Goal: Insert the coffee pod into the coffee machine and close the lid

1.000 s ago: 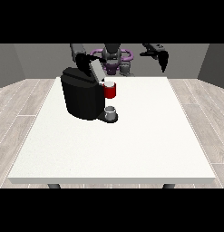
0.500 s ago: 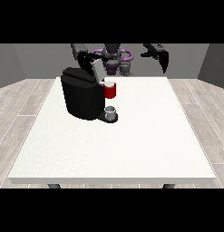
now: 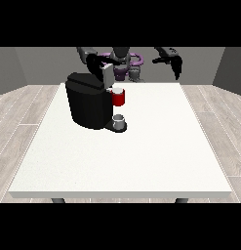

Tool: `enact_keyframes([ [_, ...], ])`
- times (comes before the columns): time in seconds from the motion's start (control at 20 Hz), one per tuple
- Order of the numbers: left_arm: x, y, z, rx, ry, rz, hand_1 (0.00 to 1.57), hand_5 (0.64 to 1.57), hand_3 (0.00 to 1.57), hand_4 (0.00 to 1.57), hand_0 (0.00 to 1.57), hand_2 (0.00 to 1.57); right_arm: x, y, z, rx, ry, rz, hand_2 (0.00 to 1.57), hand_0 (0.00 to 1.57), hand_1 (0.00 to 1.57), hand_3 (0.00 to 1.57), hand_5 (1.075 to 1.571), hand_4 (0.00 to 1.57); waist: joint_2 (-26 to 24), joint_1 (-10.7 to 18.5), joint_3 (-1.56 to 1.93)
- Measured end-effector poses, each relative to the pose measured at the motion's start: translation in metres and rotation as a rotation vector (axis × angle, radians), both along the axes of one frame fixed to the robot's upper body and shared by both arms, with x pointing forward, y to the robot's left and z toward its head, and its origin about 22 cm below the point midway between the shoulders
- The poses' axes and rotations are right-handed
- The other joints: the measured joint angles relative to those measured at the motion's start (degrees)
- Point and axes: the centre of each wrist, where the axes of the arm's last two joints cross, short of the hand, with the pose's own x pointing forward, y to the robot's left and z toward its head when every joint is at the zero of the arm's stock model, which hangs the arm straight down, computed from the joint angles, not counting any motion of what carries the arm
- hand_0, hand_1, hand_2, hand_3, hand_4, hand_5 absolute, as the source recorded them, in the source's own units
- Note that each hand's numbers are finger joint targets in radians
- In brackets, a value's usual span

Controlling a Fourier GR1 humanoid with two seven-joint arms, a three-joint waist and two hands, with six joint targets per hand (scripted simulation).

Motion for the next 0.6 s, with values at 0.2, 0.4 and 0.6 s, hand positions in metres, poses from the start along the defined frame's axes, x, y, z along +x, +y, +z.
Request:
enact_keyframes([
  [0.2, 0.007, -0.002, 0.006, -0.003, -0.034, -0.009, 0.00, 1.571, 0.00, 0.00, 0.00, 0.00, -0.001, 0.004, 0.011, 0.019, -0.011, 0.002, 0.00, 0.00, 0.00, 0.00, 1.571, 0.13, 1.3, 0.0, 0.15],
  [0.4, 0.006, -0.008, 0.006, -0.003, -0.045, -0.033, 0.00, 1.571, 0.00, 0.18, 0.00, 0.00, -0.003, 0.016, 0.019, 0.023, -0.054, 0.056, 0.00, 0.00, 0.00, 0.00, 1.571, 0.18, 0.8, 1.1, 0.01],
  [0.6, -0.002, -0.007, -0.006, -0.010, -0.032, -0.010, 0.00, 1.571, 0.00, 0.14, 0.00, 0.00, -0.021, 0.043, -0.004, 0.036, -0.102, 0.176, 0.00, 0.00, 0.00, 0.00, 1.571, 0.27, -2.2, -0.1, -0.39],
])
